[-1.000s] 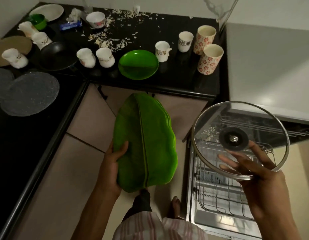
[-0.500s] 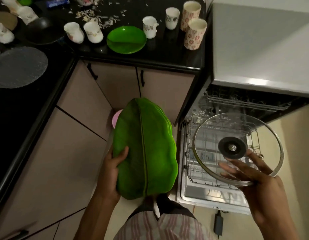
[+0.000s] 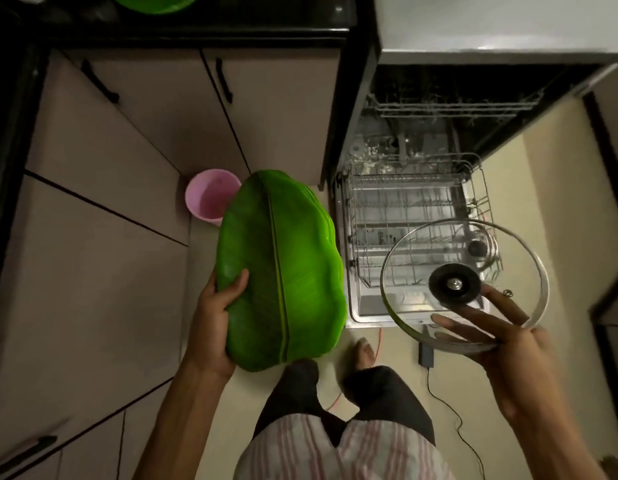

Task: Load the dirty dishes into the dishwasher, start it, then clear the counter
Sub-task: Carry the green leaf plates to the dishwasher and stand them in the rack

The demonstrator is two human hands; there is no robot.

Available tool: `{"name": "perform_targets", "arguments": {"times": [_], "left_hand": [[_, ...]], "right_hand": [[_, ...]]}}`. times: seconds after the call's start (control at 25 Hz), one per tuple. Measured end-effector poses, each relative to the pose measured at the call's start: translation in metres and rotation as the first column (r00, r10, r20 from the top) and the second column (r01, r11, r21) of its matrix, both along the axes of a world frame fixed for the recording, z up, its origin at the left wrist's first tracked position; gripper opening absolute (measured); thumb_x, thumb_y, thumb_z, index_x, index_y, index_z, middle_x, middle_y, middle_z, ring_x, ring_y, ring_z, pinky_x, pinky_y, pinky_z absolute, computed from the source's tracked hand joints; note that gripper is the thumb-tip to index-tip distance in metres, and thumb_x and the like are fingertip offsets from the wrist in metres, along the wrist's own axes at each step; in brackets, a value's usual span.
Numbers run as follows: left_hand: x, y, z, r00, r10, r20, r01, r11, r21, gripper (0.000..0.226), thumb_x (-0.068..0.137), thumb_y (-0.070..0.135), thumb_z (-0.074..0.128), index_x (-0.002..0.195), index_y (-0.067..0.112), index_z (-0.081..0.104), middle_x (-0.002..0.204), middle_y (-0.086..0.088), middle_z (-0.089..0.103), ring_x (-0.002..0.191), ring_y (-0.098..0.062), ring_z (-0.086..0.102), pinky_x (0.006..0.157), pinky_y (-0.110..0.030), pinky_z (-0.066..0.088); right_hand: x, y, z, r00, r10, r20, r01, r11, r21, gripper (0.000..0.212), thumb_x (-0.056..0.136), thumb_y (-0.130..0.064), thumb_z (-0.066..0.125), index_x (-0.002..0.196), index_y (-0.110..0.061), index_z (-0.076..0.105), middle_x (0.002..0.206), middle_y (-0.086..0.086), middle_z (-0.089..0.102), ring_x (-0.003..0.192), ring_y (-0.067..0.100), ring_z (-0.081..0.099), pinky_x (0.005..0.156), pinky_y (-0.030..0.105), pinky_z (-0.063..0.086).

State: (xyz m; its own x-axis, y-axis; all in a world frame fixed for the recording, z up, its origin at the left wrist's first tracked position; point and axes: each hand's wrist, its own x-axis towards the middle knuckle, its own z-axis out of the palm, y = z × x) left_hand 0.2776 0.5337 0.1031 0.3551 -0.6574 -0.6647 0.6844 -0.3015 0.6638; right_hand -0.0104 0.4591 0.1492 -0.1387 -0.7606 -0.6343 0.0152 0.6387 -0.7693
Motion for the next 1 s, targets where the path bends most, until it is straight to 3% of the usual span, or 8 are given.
{"name": "perform_targets", "arguments": {"times": [0.12,0.32,0.6,0.76,0.88,1.0], "left_hand": [[-0.024,-0.005,-0.007,0.999,-0.043,-0.034,0.043,0.999,0.018,0.042,0.083,0.022,0.057,0.125,0.024,0.061,0.116,-0.004,0.071,0.099,-0.026,0.07,0.065,-0.036,0.059],[-0.082,-0.03,-0.031,0.994,-0.086,-0.061,0.089,0.995,0.037,0.04,0.087,0.02,0.055,0.126,0.023,0.061,0.119,-0.007,0.069,0.105,-0.03,0.068,0.075,-0.042,0.059],[-0.192,-0.063,-0.08,0.996,-0.014,-0.086,0.024,0.994,0.107,0.041,0.084,0.023,0.055,0.125,0.023,0.062,0.118,-0.006,0.07,0.101,-0.027,0.07,0.069,-0.038,0.06],[-0.245,-0.088,-0.147,0.972,0.064,-0.224,-0.02,0.982,0.19,0.045,0.085,0.025,0.053,0.129,0.019,0.061,0.119,-0.011,0.069,0.099,-0.031,0.07,0.068,-0.043,0.06],[-0.271,-0.114,-0.208,0.943,0.062,-0.327,0.014,0.974,0.224,0.043,0.085,0.027,0.053,0.125,0.018,0.065,0.118,-0.013,0.069,0.097,-0.034,0.07,0.068,-0.05,0.06],[-0.291,-0.145,-0.279,0.942,0.024,-0.335,0.06,0.97,0.237,0.059,0.069,0.031,0.078,0.125,0.018,0.065,0.119,-0.013,0.069,0.095,-0.034,0.071,0.063,-0.046,0.059]], "right_hand": [[-0.027,0.01,-0.008,0.999,-0.041,-0.01,0.041,0.999,0.006,0.042,0.084,-0.003,0.052,0.123,-0.018,0.059,0.087,0.014,0.075,0.081,0.033,0.073,0.073,0.044,0.059],[-0.095,0.002,-0.036,0.997,-0.014,-0.071,0.018,0.998,0.058,0.041,0.095,0.001,0.042,0.128,-0.019,0.057,0.098,0.015,0.074,0.086,0.037,0.072,0.079,0.052,0.056],[-0.2,-0.045,-0.095,0.98,0.076,-0.186,-0.052,0.99,0.131,0.045,0.095,0.003,0.048,0.13,-0.025,0.053,0.1,0.011,0.072,0.081,0.03,0.073,0.065,0.041,0.062],[-0.247,-0.089,-0.165,0.928,0.169,-0.332,-0.128,0.982,0.143,0.051,0.094,0.006,0.049,0.139,-0.017,0.05,0.101,0.008,0.071,0.082,0.028,0.073,0.072,0.052,0.059],[-0.269,-0.121,-0.225,0.89,0.18,-0.42,-0.153,0.983,0.097,0.051,0.094,0.006,0.049,0.138,-0.02,0.051,0.103,0.011,0.071,0.081,0.026,0.073,0.071,0.053,0.059],[-0.286,-0.153,-0.284,0.833,0.172,-0.526,-0.184,0.982,0.031,0.048,0.093,0.005,0.05,0.129,-0.026,0.056,0.092,0.004,0.071,0.077,0.023,0.072,0.066,0.05,0.06]]}}
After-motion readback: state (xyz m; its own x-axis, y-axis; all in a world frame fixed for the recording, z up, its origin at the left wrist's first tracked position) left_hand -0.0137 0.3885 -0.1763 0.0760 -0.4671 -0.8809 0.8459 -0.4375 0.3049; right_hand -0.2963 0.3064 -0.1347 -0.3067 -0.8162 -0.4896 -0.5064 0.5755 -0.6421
